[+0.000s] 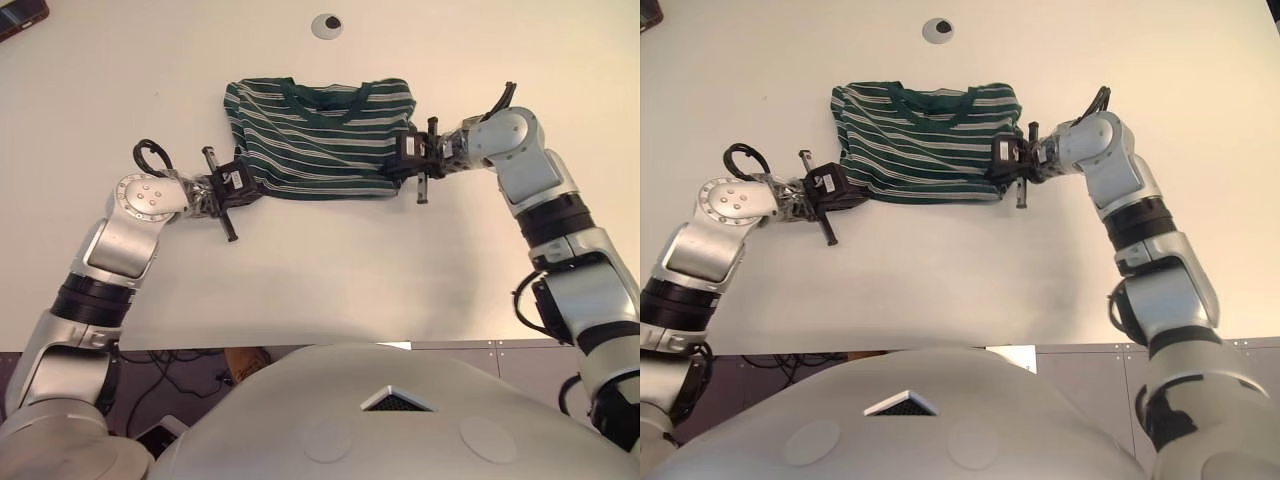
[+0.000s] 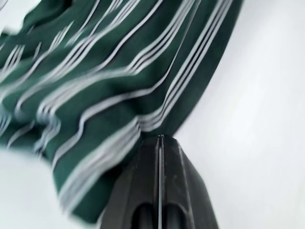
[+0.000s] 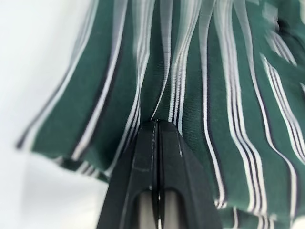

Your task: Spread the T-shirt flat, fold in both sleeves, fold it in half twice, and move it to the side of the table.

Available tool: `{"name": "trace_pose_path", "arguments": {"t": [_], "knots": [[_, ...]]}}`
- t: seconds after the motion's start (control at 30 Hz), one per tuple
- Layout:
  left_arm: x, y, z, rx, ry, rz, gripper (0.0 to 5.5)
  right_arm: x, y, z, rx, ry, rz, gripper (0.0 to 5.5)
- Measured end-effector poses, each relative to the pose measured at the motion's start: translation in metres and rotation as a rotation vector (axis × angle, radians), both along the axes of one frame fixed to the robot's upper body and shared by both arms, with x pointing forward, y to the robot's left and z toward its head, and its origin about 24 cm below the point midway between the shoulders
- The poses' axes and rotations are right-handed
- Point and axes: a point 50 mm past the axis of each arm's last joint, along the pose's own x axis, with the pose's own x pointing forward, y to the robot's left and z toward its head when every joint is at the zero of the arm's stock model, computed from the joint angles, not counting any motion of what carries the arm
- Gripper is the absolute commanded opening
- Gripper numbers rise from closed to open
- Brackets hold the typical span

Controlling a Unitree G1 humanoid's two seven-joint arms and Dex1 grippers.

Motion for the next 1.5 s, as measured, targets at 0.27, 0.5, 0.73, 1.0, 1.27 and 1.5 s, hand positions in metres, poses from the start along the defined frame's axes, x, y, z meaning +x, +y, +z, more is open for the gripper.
{"name": "trace_pose_path", "arguments": {"t": [0.27, 0.5, 0.73, 1.0, 1.27, 1.5], "knots": [[0.041, 0.024, 0.014, 0.016, -0.224, 0.175, 0.03, 0.012, 0.043, 0.053, 0.521, 0.212, -0.233, 0.0], [0.017, -0.025, 0.037, -0.287, -0.156, 0.028, 0.03, 0.058, 0.016, 0.061, 0.362, -0.09, -0.397, 0.0], [-0.008, -0.066, -0.001, -0.211, 0.019, -0.101, 0.03, 0.046, 0.011, 0.002, 0.083, -0.13, -0.235, 0.0], [0.034, -0.035, 0.0, 0.039, -0.133, -0.139, 0.03, 0.031, -0.001, 0.0, -0.015, -0.118, -0.012, 0.0], [0.056, -0.004, 0.034, -0.164, -0.278, 0.045, 0.52, 0.028, 0.015, 0.015, 0.314, -0.032, -0.272, 0.75], [-0.022, 0.039, 0.045, 0.044, -0.331, -0.09, 1.52, -0.033, -0.039, 0.041, 0.171, -0.289, 0.026, 1.95]]}}
